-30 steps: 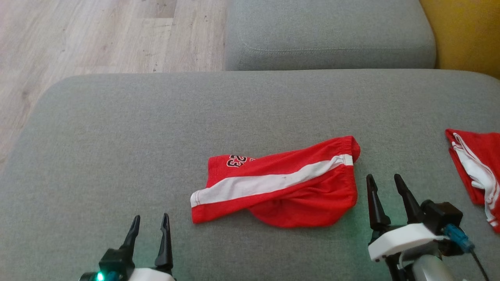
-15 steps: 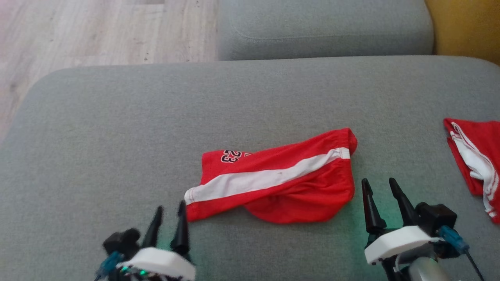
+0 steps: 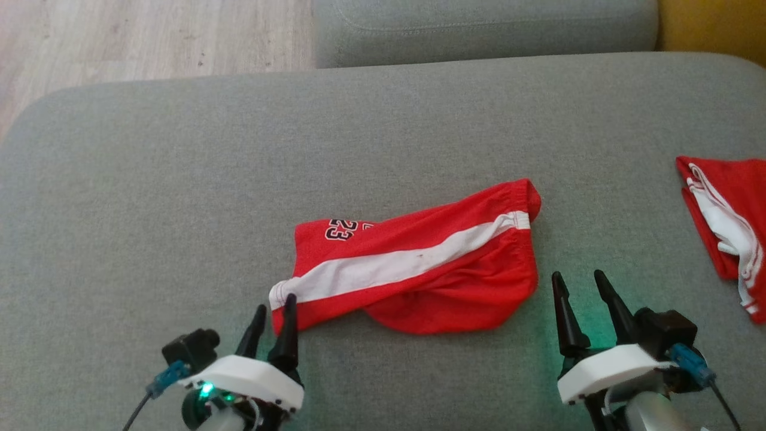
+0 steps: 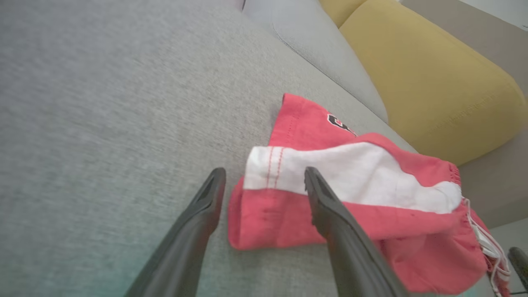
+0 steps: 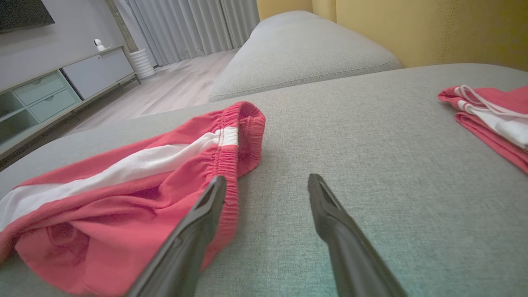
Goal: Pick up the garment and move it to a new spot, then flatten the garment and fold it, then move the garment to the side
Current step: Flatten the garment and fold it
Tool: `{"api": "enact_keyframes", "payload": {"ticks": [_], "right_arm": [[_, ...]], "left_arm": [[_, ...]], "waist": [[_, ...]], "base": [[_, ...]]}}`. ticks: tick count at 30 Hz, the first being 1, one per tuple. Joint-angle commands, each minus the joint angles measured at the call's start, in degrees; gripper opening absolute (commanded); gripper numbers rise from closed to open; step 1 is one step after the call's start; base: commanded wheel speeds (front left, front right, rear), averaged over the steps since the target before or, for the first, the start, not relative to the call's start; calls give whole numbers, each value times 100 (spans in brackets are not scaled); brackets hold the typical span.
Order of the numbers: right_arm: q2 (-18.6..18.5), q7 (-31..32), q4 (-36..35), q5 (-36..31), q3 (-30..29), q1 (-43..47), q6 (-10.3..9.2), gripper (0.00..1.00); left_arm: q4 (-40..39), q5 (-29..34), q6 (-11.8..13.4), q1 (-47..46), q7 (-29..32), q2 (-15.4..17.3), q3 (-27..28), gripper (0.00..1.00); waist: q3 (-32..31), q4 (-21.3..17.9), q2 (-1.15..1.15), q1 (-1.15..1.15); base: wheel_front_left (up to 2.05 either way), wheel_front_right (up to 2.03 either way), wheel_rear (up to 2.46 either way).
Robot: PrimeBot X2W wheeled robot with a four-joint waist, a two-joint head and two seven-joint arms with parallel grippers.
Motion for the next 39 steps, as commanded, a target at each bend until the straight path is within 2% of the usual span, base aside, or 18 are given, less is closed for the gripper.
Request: {"api": "enact_keyframes", "payload": {"ticks": [1,7,12,26,31,39], "right_arm": [[-16,-69,-170,-38,148,-236,39,100],[-16,-69,-152,-53,200,-325,39,100],[-16,-69,-114,-44,271,-389,39,100],[-16,-69,-21,32,255,-431,39,100],[-16,-69,-9,67,297,-436,39,100],[-16,-69,-3,90,308,-418,39,100]], "left_arm": [[-143,-141,-32,-283,-67,116,37,100],[40,-509,-32,-614,-64,343,-381,100],[196,-806,-32,-790,-36,265,-693,100],[-428,-1945,-33,-859,62,666,-1344,100],[-609,-2116,-33,-891,60,789,-1592,100],[-713,-2210,-33,-894,-34,871,-1669,100]], "waist": [[29,-5,0,-1],[122,-28,0,-1],[185,-68,0,-1],[216,-97,0,-1],[191,-84,0,-1],[161,-89,0,-1]], "base": [[0,0,0],[0,0,0],[0,0,0],[0,0,0],[0,0,0],[0,0,0]]}}
